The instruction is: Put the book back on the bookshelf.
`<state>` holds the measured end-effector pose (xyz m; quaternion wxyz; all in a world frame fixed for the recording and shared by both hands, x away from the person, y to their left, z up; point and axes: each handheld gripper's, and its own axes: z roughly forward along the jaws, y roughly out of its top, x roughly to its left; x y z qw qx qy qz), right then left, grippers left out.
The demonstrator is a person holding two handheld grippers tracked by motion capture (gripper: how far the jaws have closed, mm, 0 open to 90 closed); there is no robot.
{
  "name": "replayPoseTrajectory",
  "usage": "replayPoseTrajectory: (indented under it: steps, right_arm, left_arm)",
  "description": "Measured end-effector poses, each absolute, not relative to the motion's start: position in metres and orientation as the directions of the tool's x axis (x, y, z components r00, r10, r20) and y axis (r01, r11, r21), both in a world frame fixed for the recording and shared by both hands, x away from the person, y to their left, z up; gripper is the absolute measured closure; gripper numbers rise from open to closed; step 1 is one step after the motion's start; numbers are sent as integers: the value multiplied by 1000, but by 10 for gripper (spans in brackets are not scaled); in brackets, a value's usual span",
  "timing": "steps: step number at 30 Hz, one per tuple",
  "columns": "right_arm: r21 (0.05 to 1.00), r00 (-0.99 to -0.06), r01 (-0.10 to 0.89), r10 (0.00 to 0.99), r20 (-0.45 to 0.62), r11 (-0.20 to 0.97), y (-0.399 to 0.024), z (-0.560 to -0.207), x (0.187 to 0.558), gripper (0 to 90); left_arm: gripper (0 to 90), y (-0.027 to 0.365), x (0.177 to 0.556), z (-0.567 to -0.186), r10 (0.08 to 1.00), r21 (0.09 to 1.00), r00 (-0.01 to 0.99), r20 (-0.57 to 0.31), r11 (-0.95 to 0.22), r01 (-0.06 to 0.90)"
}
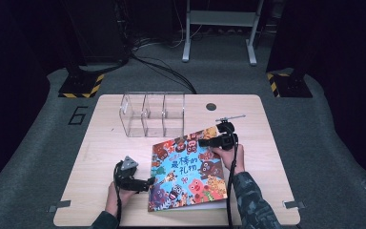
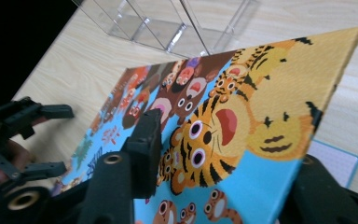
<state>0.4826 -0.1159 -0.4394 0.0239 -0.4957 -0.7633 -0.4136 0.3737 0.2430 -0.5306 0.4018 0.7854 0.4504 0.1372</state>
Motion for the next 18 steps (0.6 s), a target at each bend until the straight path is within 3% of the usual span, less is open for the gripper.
replayPoseTrajectory:
  steps: [4, 18]
  right_arm:
    - [635, -534, 757, 707, 464, 155, -118, -438, 482, 604]
    - [703, -589, 688, 706, 395, 181, -116, -435, 474, 604]
  left_arm:
    - [10, 243, 374, -531, 816, 757, 560, -146, -272, 594]
    - [16, 244, 374, -531, 815, 758, 560, -153, -267, 595]
